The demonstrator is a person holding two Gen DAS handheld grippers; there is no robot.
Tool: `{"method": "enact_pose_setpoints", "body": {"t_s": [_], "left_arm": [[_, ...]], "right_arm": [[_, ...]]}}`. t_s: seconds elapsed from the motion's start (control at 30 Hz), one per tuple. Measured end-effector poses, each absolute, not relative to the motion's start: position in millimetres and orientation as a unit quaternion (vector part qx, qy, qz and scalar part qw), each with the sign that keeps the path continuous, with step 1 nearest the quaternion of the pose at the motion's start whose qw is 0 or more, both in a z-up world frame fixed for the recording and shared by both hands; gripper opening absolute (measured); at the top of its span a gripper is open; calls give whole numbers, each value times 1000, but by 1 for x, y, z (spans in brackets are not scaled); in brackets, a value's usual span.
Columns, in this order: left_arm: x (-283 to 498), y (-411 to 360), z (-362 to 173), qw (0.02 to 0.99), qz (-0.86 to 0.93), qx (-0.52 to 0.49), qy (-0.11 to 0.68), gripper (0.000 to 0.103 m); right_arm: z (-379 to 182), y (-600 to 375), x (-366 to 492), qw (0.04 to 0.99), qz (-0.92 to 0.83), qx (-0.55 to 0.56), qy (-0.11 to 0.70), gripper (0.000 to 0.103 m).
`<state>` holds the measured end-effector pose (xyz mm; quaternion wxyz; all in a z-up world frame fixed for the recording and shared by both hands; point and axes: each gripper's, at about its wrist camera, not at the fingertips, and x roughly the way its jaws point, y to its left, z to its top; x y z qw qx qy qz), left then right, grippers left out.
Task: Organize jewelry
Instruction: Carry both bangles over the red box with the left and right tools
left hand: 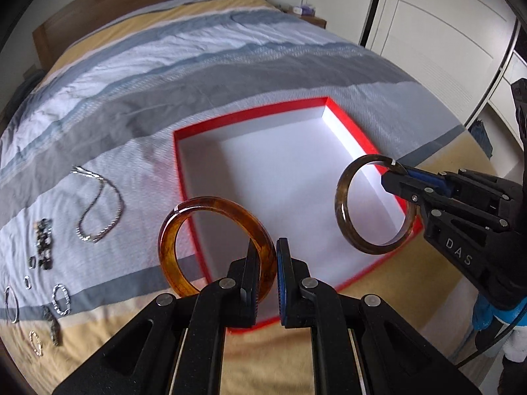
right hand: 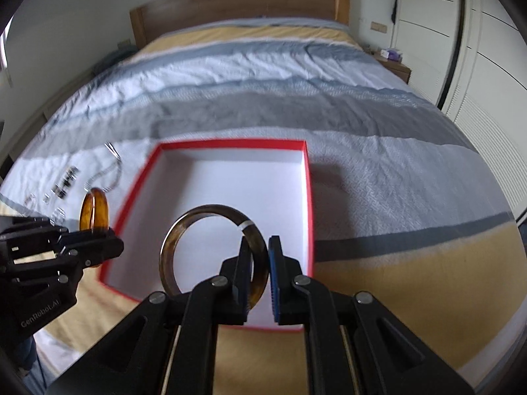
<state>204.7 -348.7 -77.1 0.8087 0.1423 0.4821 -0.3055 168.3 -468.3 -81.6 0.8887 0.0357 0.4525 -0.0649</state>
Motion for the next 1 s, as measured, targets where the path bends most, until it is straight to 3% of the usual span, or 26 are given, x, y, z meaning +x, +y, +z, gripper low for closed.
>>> {"method": "enact_pose_setpoints", "body": {"t_s": [0.37, 1.0], "left_arm": [[211, -372, -138, 779, -313, 180, 513, 14], [184, -311, -136, 776, -286, 128, 548, 24]], "right_arm": [[-131, -461, 175, 859, -28, -59, 508, 10], [-131, -430, 160, 840, 17, -59, 539, 14]]}}
